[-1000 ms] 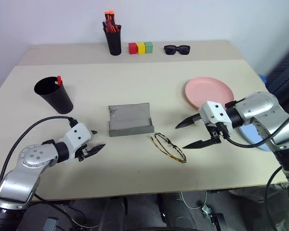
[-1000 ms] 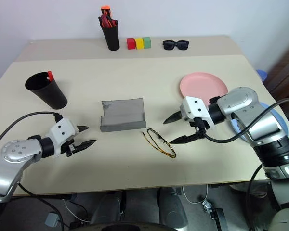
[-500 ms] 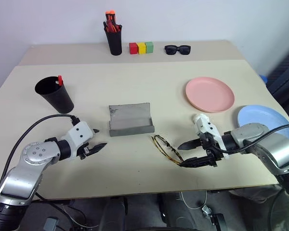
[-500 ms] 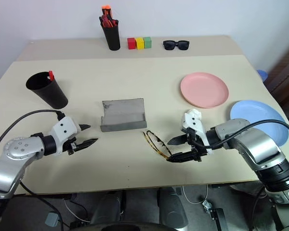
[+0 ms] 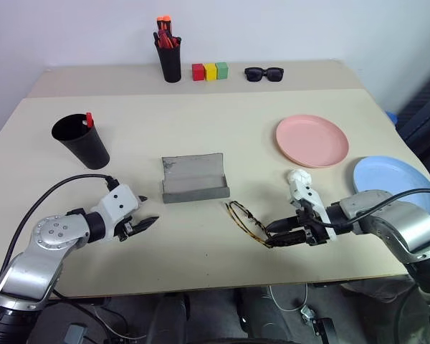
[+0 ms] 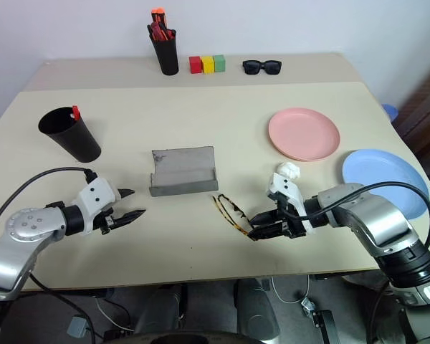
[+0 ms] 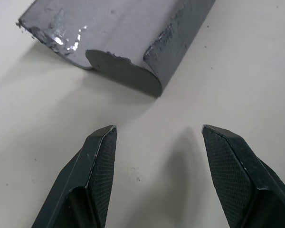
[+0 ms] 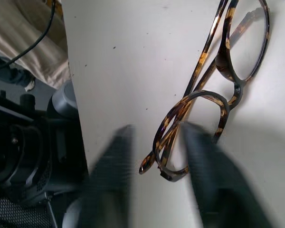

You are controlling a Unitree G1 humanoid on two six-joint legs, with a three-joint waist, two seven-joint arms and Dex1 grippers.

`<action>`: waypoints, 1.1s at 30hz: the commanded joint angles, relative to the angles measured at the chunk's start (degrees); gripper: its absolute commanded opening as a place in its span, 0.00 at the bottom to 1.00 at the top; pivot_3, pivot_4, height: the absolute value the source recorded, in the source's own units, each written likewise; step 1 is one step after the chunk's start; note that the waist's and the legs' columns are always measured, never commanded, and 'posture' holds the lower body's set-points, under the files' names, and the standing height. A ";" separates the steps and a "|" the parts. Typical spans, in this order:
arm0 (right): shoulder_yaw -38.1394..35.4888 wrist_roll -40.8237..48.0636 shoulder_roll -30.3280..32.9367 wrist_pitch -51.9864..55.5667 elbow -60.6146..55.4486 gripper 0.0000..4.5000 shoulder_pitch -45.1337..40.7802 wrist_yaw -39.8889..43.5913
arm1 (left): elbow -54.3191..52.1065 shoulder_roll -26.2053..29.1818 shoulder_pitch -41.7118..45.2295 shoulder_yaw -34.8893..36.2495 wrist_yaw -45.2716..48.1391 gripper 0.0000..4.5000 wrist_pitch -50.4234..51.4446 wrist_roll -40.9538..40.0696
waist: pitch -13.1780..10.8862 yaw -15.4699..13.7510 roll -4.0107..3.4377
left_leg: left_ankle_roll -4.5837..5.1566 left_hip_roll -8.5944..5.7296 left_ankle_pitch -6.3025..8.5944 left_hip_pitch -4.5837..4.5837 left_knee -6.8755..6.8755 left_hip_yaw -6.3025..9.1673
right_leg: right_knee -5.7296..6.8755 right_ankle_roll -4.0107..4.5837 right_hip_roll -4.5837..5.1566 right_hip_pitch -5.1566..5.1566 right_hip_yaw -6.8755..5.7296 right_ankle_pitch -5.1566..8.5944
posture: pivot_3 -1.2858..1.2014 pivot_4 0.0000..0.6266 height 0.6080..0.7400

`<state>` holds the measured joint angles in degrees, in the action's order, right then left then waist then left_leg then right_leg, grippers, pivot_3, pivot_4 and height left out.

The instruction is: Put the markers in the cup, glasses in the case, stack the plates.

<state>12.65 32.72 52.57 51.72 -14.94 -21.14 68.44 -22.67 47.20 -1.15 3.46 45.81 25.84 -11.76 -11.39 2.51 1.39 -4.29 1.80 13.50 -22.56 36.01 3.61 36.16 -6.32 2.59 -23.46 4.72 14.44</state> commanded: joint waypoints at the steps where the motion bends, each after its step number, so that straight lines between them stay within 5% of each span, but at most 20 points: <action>1: -1.51 0.69 -0.72 0.80 -0.87 0.01 -0.57 -1.01 | -1.66 0.19 -0.13 1.05 -0.37 0.65 -0.47 0.16 | 0.00 0.00 0.00 | 0.00 0.00 0.00 0.00 0.00 0.00 | 0.00 0.00 0.00 0.00 0.00 0.00 | 0.52 0.24 1.00; 8: -2.82 -5.64 2.12 -9.30 -1.04 0.01 -2.71 -1.39 | -1.81 0.41 -0.48 1.49 -0.38 0.65 -0.58 0.09 | 0.00 0.03 0.00 | 0.00 0.00 0.00 -0.01 0.00 -0.01 | -0.01 0.00 0.00 -0.01 0.00 0.00 | 0.52 0.24 1.00; 14: 3.52 -27.75 4.64 -36.33 2.78 0.01 -5.61 -5.56 | -1.03 0.06 0.28 0.32 -0.26 0.65 -1.02 0.44 | 0.00 0.07 0.00 | -0.01 0.00 0.00 0.00 -0.03 -0.02 | -0.02 -0.01 0.00 -0.06 0.00 0.01 | 0.52 0.24 1.00; 22: 9.47 -43.84 2.06 -50.38 7.13 0.01 -5.73 -9.61 | -0.10 -0.16 1.96 -1.07 -0.19 0.65 -1.29 0.94 | 0.00 0.03 0.00 | -0.01 -0.01 0.00 -0.04 -0.04 -0.03 | -0.03 -0.01 0.02 -0.05 0.00 0.00 | 0.52 0.24 1.00; 25: 7.77 -41.85 2.25 -49.71 5.26 0.20 -4.82 -7.18 | -0.32 0.03 1.42 -0.73 -0.07 0.65 -1.40 0.98 | 0.00 0.02 0.00 | 0.00 0.00 0.00 -0.03 -0.04 -0.01 | -0.02 -0.01 0.00 -0.04 0.00 0.00 | 0.52 0.24 1.00; 29: 4.26 -36.49 2.10 -45.24 2.96 0.63 -4.79 -3.27 | -0.55 0.12 0.84 -0.54 -0.04 0.65 -1.44 1.13 | 0.00 0.05 0.00 | 0.00 0.00 0.00 -0.03 -0.02 -0.01 | -0.01 -0.01 0.01 -0.02 0.00 -0.01 | 0.52 0.24 1.00; 33: 0.75 -29.20 1.88 -38.67 0.72 0.63 -5.04 0.84 | -0.42 -0.04 1.04 -0.68 -0.07 0.65 -1.42 1.38 | 0.00 0.01 0.00 | 0.00 0.00 0.00 -0.01 0.00 -0.01 | 0.01 -0.01 0.01 0.00 0.00 -0.01 | 0.52 0.24 1.00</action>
<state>16.19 0.05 54.16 10.66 -11.92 -25.61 67.85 -22.14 46.96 -0.32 2.25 45.88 25.44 -10.66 -11.39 2.51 1.39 -4.29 1.80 13.50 -22.56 36.01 3.61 36.17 -6.32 2.60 -23.44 4.72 14.43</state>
